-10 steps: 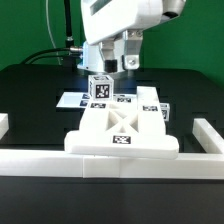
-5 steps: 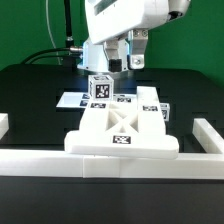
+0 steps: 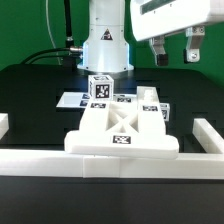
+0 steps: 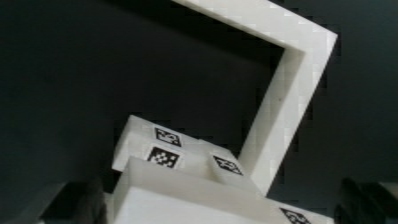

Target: Assemble chair

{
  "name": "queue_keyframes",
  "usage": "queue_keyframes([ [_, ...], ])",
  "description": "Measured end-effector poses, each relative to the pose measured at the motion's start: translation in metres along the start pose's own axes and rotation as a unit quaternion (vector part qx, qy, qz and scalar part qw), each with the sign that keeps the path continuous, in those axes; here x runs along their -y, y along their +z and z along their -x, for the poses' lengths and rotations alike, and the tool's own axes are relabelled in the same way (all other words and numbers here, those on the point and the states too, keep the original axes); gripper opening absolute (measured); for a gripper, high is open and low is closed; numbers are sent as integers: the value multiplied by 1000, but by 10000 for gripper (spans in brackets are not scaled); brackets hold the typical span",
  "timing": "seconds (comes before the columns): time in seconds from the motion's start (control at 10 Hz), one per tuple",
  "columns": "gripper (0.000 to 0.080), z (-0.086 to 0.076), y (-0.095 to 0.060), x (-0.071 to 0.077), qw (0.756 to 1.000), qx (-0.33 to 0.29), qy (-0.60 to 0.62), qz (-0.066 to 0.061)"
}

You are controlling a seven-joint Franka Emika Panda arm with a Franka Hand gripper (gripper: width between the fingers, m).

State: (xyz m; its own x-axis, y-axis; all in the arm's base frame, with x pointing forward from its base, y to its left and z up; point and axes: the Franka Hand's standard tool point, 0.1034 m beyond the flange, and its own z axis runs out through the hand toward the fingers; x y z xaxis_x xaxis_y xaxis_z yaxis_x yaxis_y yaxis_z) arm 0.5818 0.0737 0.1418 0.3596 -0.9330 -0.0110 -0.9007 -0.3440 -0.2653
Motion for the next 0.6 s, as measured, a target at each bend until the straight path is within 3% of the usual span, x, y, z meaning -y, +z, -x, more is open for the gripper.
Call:
queue_keyframes([
  [0.3,649,0,1,0,995,-2,-98,3],
  [0.6,649,17,7,-7,939,-4,-343,21],
])
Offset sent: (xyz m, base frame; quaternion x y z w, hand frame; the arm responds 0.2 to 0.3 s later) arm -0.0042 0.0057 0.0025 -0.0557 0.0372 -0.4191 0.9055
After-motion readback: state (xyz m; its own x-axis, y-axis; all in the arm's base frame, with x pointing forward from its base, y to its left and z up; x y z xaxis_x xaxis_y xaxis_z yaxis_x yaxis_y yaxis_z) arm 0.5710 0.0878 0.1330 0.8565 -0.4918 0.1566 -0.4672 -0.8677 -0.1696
